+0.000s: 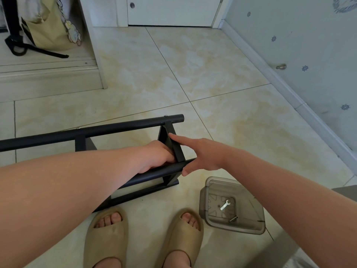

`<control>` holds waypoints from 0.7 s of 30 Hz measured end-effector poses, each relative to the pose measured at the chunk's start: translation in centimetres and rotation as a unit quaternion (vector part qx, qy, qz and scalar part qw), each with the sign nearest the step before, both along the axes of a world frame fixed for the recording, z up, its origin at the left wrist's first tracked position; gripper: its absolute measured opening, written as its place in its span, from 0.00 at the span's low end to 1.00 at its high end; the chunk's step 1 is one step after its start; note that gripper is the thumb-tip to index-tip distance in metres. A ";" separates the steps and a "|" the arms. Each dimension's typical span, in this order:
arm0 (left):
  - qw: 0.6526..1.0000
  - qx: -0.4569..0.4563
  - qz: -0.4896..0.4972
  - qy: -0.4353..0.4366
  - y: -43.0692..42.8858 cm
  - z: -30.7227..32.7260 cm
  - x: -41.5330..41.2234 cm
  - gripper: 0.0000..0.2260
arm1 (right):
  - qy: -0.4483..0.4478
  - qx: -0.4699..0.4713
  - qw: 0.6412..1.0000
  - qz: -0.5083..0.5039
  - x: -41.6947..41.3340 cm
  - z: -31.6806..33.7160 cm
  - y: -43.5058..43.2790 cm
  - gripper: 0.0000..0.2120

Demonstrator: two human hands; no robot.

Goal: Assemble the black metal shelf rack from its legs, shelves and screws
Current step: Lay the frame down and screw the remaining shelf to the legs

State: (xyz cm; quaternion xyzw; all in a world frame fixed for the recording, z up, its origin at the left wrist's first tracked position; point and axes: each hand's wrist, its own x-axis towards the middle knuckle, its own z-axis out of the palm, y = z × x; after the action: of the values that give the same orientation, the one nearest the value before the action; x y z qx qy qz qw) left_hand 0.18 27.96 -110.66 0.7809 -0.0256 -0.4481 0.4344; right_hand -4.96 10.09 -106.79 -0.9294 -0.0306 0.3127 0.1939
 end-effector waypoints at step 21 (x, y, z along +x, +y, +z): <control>0.999 -0.014 0.024 0.045 0.3 0.0 -0.5 0.06 | -0.083 -0.247 0.926 0.273 4.0 1.6 1.9 0.76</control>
State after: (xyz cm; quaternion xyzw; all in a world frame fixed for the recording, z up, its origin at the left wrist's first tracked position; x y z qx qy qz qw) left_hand -0.29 28.29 -110.69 0.7539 0.0063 -0.4719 0.4570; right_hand -0.98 12.02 -105.20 -0.9261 -0.2204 0.2733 -0.1382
